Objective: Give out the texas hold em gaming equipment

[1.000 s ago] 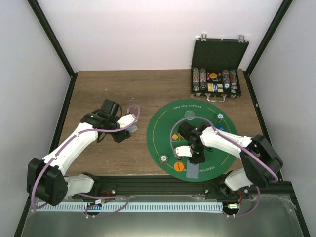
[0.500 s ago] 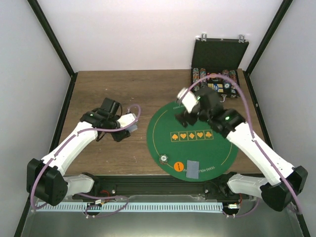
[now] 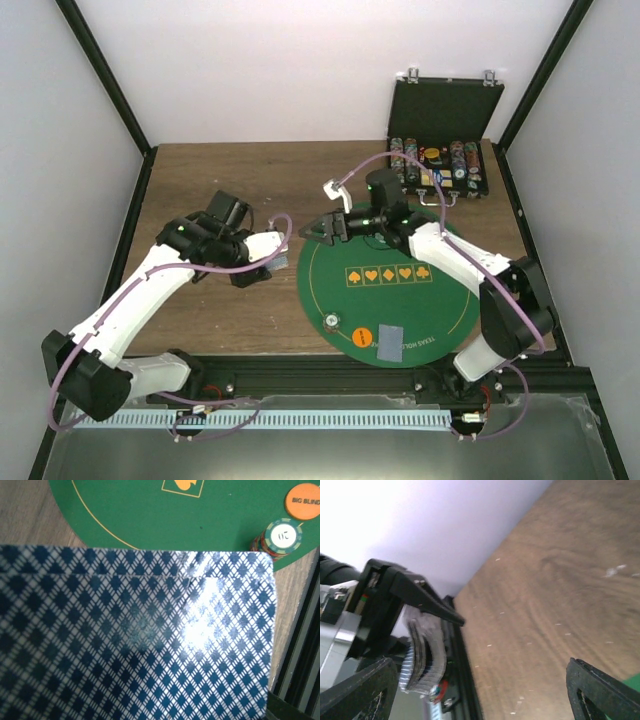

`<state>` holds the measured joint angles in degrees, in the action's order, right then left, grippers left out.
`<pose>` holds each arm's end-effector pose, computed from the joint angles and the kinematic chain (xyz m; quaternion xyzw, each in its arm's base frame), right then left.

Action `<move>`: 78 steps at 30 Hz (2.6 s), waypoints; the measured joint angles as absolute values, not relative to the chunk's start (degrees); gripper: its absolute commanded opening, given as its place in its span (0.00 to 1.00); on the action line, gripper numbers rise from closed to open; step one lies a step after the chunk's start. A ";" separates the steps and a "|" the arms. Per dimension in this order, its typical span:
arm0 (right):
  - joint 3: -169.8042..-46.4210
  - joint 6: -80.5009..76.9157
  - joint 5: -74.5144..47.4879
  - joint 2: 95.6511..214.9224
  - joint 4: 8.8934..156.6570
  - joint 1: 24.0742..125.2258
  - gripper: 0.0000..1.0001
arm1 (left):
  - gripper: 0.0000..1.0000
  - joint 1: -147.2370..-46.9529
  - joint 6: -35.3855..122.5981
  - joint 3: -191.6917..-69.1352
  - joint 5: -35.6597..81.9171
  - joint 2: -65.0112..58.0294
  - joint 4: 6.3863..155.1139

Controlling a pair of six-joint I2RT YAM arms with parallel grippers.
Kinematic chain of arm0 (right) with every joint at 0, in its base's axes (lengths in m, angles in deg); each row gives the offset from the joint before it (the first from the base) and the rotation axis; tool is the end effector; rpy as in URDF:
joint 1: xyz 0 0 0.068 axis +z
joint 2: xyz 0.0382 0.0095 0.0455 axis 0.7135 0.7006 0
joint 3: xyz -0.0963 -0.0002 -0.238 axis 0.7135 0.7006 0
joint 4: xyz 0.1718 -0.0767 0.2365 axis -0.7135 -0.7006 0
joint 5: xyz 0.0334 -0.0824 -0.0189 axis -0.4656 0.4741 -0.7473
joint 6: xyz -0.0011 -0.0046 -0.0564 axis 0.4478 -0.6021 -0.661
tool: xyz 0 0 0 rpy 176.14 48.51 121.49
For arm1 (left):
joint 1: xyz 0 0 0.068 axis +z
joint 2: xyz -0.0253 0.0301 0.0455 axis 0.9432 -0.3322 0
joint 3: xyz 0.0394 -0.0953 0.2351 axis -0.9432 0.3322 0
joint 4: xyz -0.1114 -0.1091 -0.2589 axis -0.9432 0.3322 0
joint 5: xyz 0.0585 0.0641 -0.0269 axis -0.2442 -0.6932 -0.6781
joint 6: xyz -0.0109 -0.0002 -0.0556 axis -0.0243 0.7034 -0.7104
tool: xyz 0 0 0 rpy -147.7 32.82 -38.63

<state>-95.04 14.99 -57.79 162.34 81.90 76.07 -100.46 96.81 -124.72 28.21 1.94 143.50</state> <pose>0.3160 0.2227 0.2457 -0.2746 0.7516 0.5461 0.2482 0.2344 -0.1451 0.2870 0.5866 0.7705 -0.0899 0.2326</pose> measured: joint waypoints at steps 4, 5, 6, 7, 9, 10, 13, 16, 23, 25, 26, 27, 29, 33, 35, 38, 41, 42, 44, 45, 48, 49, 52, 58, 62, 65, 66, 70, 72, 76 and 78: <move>-94.76 18.62 -63.04 164.20 87.16 79.37 0.94 | 0.59 -100.64 96.77 -125.77 29.13 1.92 144.46; -94.72 19.51 -64.09 164.29 88.80 80.35 0.94 | 0.59 -100.68 96.75 -125.92 29.17 1.87 144.59; -94.58 20.06 -64.79 164.38 90.11 81.01 0.94 | 0.59 -100.75 96.75 -126.08 29.17 1.79 144.79; -94.39 20.78 -65.20 164.38 90.90 81.34 0.94 | 0.59 -100.66 96.73 -126.21 29.06 1.79 145.62; -94.34 22.07 -66.06 165.01 92.69 81.62 0.94 | 0.59 -100.68 96.53 -126.51 29.04 1.77 145.79; -94.37 22.42 -66.03 165.51 93.39 81.58 0.94 | 0.59 -100.70 96.46 -126.62 29.00 1.68 145.86; -94.61 23.27 -65.92 167.61 94.05 82.08 0.94 | 0.58 -100.97 96.11 -126.91 29.15 1.50 145.77; -95.57 23.47 -66.08 170.32 94.16 83.50 0.94 | 0.58 -101.25 95.89 -127.30 29.28 1.26 145.14; -96.86 24.54 -66.38 172.49 95.40 85.10 0.94 | 0.58 -101.25 95.74 -127.30 29.13 1.15 144.52; -98.08 24.41 -66.12 173.16 95.18 85.31 0.92 | 0.57 -101.23 95.65 -127.30 29.04 0.96 144.37; -98.43 24.23 -65.81 173.36 94.88 85.31 0.90 | 0.57 -101.23 95.61 -127.30 28.93 0.93 144.24; -98.74 23.80 -65.29 173.47 94.35 85.34 0.88 | 0.57 -101.25 95.61 -127.30 28.87 0.91 144.11; -99.44 22.57 -63.67 173.49 92.01 85.47 0.81 | 0.56 -101.29 95.61 -127.30 28.82 0.91 143.95; -101.05 19.32 -60.29 173.34 86.27 85.47 0.70 | 0.55 -101.27 95.41 -127.28 28.19 0.91 143.58; -101.56 17.76 -58.71 172.68 83.95 85.53 0.68 | 0.55 -101.27 95.24 -127.19 27.82 0.89 143.50; -101.69 16.23 -56.29 171.02 80.76 85.64 0.64 | 0.55 -101.29 95.22 -127.00 27.71 0.91 143.17; -101.69 14.88 -54.14 169.47 78.07 85.58 0.60 | 0.55 -101.29 95.22 -126.51 27.42 0.91 142.67; -101.71 14.42 -53.58 169.14 77.24 85.55 0.59 | 0.55 -101.29 95.22 -126.38 27.34 0.91 142.60; -101.75 13.85 -52.66 168.66 75.69 85.51 0.56 | 0.55 -101.29 95.22 -126.06 26.99 0.91 142.45; -101.75 13.44 -52.26 168.46 75.01 85.51 0.54 | 0.55 -101.29 95.24 -125.88 26.88 0.91 142.45; -101.91 12.82 -51.91 168.29 73.50 85.51 0.46 | 0.55 -101.29 95.24 -125.42 26.55 0.91 142.38; -102.06 12.54 -51.94 168.29 73.09 85.51 0.42 | 0.55 -101.29 95.22 -125.33 26.51 0.91 142.34; -102.91 11.62 -52.13 168.27 71.54 85.51 0.30 | 0.55 -101.29 95.22 -125.12 26.24 0.91 142.14; -104.38 10.51 -52.05 168.22 69.11 85.44 0.20 | 0.55 -101.29 95.22 -124.07 25.11 0.91 141.31; -105.29 9.83 -51.45 168.22 66.40 85.44 0.17 | 0.55 -101.29 95.22 -123.59 24.78 0.91 141.20; -106.32 8.82 -50.60 168.22 64.45 85.44 0.14 | 0.55 -101.29 95.24 -123.39 24.39 0.91 141.00; -106.72 8.54 -50.32 168.20 63.84 85.44 0.12 | 0.55 -101.29 95.22 -123.26 24.21 0.91 140.87; -107.90 7.18 -49.84 168.20 61.68 85.42 0.04 | 0.55 -101.29 95.22 -122.76 23.91 0.91 140.52; -108.57 6.53 -49.64 168.16 60.23 85.42 0.03 | 0.55 -101.29 95.22 -122.58 23.66 0.91 140.33; -110.17 4.96 -48.68 167.85 57.46 85.40 0.02 | 0.55 -101.29 95.22 -122.19 23.05 0.91 139.61; -110.80 4.06 -48.13 167.35 55.99 85.38 0.01 | 0.55 -101.29 95.11 -121.90 22.94 0.91 139.32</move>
<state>-110.80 4.06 -48.13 167.35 55.99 85.38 -101.29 95.11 -121.90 22.94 0.91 139.32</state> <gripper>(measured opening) 0.031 0.552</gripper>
